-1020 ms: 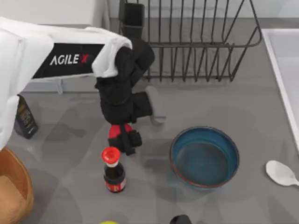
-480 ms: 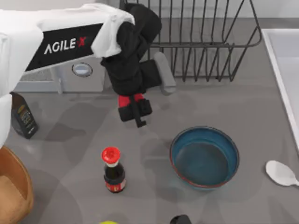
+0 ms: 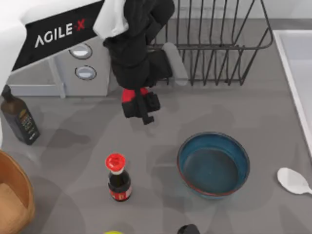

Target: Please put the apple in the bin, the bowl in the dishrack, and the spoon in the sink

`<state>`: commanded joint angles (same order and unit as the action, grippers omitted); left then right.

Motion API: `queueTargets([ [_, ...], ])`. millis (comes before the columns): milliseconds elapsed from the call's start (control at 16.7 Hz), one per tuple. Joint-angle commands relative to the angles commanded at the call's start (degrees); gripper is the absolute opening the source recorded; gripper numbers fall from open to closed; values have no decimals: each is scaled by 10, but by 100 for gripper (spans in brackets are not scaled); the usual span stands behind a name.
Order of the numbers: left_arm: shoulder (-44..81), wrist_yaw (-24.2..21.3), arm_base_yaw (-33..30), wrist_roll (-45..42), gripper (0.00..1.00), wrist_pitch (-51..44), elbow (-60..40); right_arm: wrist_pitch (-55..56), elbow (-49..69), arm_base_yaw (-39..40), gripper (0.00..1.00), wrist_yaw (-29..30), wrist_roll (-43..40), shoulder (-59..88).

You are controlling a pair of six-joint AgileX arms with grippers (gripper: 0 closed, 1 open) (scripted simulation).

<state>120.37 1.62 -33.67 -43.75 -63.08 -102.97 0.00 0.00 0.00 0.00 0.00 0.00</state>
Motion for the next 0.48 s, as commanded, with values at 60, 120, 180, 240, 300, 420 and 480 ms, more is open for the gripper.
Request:
queueTargets([
  [60, -2, -8, 1, -5, 0, -28, 5, 0, 0, 0, 100, 0, 0, 0],
  [120, -4, -15, 4, -8, 0, -51, 9, 0, 0, 0, 100, 0, 0, 0],
  [180, -9, -19, 8, -10, 0, -69, 13, 0, 0, 0, 100, 0, 0, 0],
  [240, -12, -21, 12, -11, 0, -80, 16, 0, 0, 0, 100, 0, 0, 0],
  [300, -13, -22, 15, -12, 0, -85, 17, 0, 0, 0, 100, 0, 0, 0],
  [420, -13, -22, 15, -12, 0, -86, 17, 0, 0, 0, 100, 0, 0, 0],
  [480, -13, -22, 15, -12, 0, -86, 17, 0, 0, 0, 100, 0, 0, 0],
])
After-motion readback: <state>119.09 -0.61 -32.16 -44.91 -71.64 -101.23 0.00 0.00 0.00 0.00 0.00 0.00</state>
